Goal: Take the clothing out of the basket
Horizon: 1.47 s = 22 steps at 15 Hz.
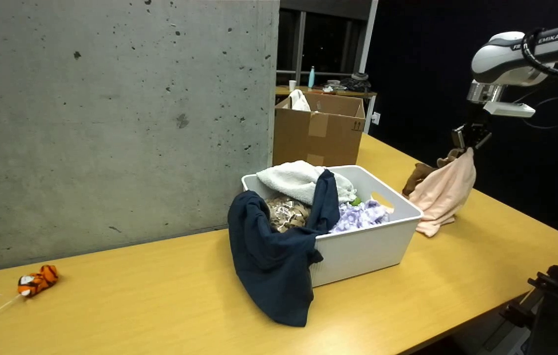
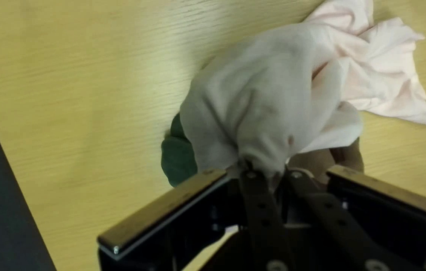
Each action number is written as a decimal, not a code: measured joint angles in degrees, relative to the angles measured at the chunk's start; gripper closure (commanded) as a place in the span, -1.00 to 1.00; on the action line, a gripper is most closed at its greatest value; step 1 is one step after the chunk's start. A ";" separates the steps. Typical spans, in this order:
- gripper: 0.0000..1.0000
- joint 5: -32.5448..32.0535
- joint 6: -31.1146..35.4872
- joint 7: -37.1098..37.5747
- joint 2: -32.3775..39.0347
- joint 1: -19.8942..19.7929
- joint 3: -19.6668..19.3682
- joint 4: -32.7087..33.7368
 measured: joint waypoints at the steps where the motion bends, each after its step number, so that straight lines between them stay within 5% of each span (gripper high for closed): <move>1: 0.96 -0.01 0.53 1.32 0.00 -0.56 -0.33 -1.15; 10: 0.96 -0.04 8.45 11.80 -2.08 -6.41 -6.17 -16.13; 11: 0.32 -0.08 9.34 12.96 -2.87 -6.77 -7.00 -17.95; 16: -0.26 -1.59 10.24 16.99 -11.53 -4.90 -8.98 -25.71; 22: -1.00 -3.97 10.19 17.08 -24.21 4.36 -7.70 -32.43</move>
